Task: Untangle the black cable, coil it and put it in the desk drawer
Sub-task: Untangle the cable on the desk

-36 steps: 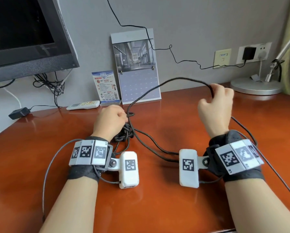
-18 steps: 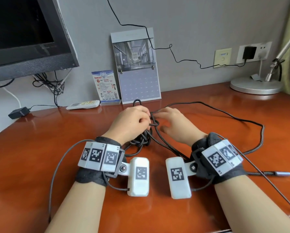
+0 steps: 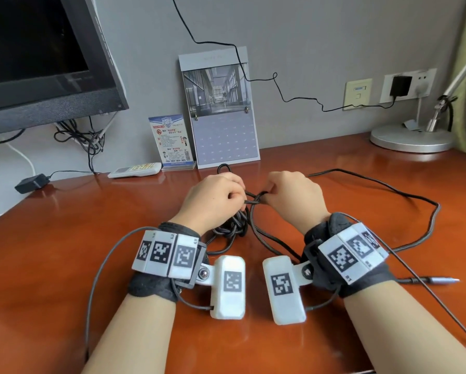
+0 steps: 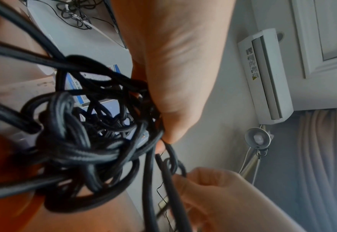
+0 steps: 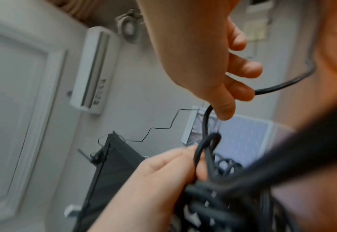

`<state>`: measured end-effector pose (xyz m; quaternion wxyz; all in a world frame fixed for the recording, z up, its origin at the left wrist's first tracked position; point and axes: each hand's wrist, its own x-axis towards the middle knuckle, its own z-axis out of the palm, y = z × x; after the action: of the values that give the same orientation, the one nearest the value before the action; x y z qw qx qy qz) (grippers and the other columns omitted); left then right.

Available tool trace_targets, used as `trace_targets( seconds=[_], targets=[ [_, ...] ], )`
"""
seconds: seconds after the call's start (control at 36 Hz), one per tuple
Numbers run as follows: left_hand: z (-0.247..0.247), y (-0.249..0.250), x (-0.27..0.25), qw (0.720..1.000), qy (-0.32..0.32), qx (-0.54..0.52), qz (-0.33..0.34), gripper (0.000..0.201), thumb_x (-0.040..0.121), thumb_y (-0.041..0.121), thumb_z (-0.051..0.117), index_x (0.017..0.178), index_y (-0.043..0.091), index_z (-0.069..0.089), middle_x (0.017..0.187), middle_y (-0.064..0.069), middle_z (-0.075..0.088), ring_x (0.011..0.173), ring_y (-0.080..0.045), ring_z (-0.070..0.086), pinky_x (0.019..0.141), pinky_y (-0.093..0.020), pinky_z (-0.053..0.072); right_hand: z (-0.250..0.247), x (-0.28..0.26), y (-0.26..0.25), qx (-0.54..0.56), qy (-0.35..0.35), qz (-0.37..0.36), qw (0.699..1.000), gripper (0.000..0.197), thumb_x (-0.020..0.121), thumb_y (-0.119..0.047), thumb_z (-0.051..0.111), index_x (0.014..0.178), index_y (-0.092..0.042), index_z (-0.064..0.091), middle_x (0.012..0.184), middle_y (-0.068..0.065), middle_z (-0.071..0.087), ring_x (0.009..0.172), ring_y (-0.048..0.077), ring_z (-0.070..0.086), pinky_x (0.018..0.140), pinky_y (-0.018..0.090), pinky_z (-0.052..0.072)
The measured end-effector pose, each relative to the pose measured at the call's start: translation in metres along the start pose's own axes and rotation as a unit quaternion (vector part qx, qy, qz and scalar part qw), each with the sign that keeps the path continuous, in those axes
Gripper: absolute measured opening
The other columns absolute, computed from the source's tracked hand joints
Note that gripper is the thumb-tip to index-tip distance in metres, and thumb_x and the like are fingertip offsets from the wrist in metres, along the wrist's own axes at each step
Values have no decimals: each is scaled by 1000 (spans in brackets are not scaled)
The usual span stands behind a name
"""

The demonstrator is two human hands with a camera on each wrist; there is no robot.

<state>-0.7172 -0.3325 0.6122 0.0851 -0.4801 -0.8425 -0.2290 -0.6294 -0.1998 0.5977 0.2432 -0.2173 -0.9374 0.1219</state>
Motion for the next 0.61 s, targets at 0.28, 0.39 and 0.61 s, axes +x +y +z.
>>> trace_targets(
  seconds=[0.28,0.39,0.61],
  targets=[
    [-3,-2,-1,1000,-4,-8,-5,39,87,12,47,56,31,61,101,23,52,82,-4,51,70,-24,33,-62,34,5,-49,87,138,985,10,84,-17,59,89,-8,58,86,13,53,89,35,58,70,30,35],
    [-4,-6,0,1000,2,-23,-13,43,88,12,46,52,33,58,101,23,53,85,-7,51,72,-26,35,-85,50,16,-32,85,180,979,13,82,-18,57,76,-8,49,83,12,54,77,30,53,70,31,40],
    [-5,-12,-1,999,3,-19,-26,38,89,14,44,61,27,65,100,22,53,70,1,48,61,-22,31,-122,76,74,26,65,276,959,25,82,-13,57,96,6,65,95,22,69,75,30,61,68,33,49]
  ],
)
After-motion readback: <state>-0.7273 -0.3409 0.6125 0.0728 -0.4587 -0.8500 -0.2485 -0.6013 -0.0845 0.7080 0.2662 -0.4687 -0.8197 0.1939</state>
